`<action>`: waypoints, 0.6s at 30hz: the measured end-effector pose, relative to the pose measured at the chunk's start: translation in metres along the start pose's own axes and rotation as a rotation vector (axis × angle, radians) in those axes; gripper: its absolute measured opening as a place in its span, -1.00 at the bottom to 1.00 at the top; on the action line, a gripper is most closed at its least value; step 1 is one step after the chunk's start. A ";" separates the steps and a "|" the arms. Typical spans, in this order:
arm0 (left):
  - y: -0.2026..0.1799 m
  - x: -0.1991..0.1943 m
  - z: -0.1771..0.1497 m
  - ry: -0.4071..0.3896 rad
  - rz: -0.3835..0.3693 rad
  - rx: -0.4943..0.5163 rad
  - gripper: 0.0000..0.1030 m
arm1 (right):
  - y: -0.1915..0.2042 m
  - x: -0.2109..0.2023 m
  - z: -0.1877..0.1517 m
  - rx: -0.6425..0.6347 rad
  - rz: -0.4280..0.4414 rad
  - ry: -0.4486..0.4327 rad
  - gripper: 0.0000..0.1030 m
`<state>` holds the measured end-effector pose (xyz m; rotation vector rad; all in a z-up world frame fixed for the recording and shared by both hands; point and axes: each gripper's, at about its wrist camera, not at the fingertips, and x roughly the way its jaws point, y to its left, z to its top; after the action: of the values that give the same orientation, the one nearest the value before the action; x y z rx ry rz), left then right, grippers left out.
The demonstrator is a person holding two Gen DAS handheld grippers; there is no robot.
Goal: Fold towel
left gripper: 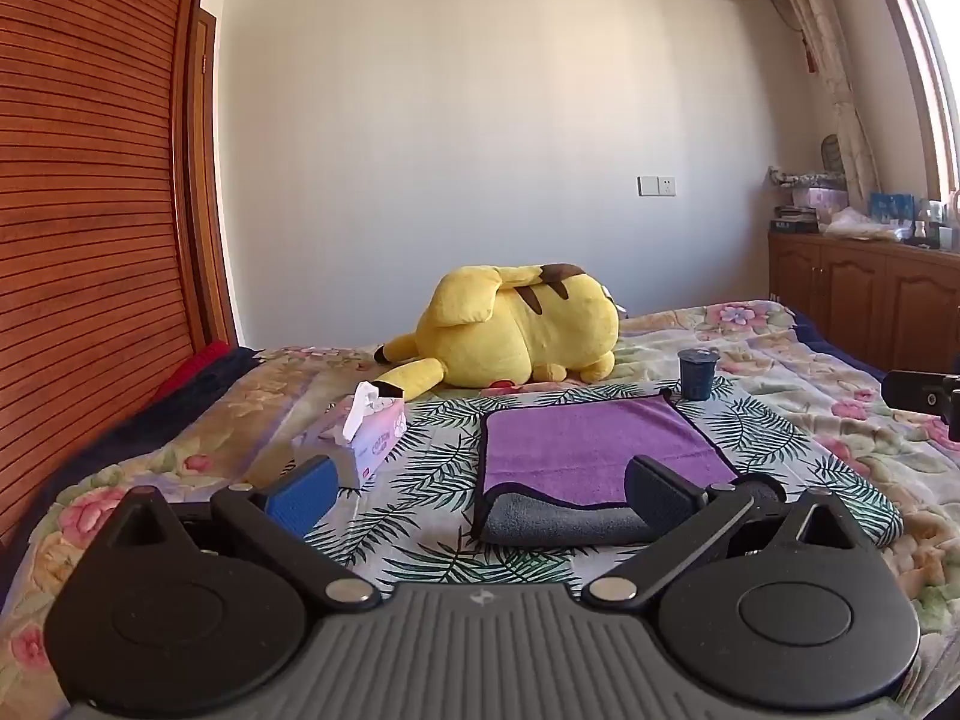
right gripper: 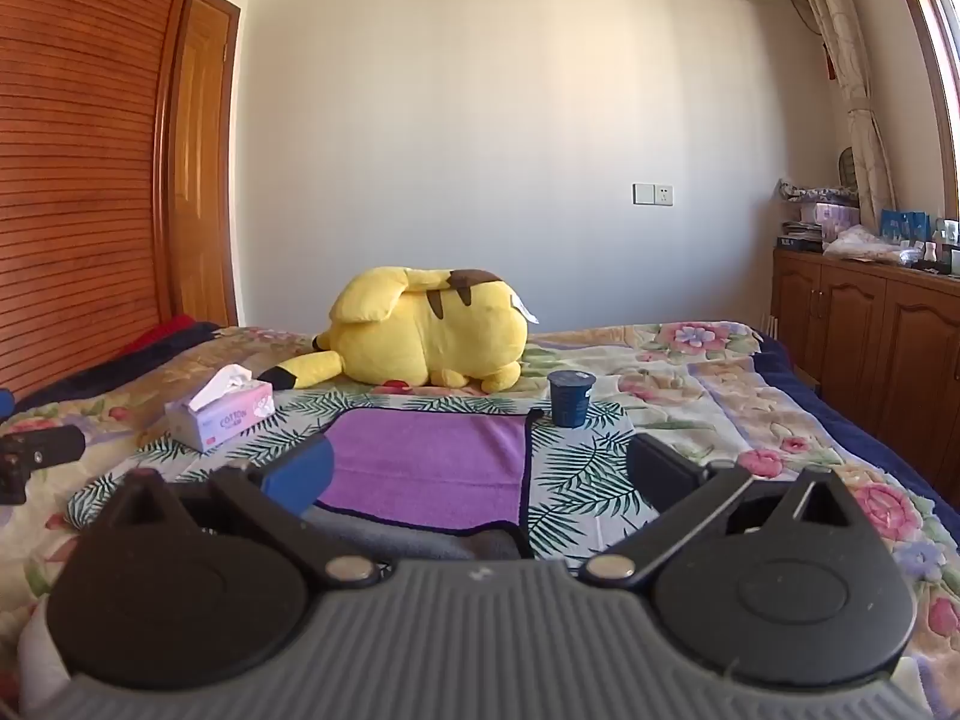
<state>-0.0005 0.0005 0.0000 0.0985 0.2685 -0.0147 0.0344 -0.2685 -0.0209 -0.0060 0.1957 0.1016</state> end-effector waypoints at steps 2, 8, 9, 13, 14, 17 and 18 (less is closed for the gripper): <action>-0.003 0.001 0.000 0.007 0.006 0.014 0.69 | 0.000 0.000 0.000 0.003 0.001 0.003 1.00; -0.002 0.001 0.000 0.003 0.005 0.008 0.69 | 0.000 0.000 0.000 0.004 0.002 0.004 1.00; -0.002 0.001 0.000 0.003 0.005 0.008 0.69 | 0.000 0.000 0.000 0.005 0.002 0.004 1.00; -0.001 0.001 0.000 0.002 0.003 0.005 0.69 | 0.001 0.001 0.000 0.004 0.000 0.007 1.00; -0.001 0.001 0.000 0.002 0.003 0.005 0.69 | 0.001 0.001 0.000 0.004 0.001 0.007 1.00; 0.000 0.001 0.000 0.003 0.004 0.005 0.69 | 0.001 0.000 0.000 0.005 0.001 0.006 1.00; 0.000 0.001 0.000 0.003 0.004 0.005 0.69 | 0.001 0.000 0.000 0.005 0.001 0.009 1.00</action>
<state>0.0003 0.0002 -0.0002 0.1042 0.2715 -0.0116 0.0347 -0.2676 -0.0208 -0.0017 0.2046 0.1023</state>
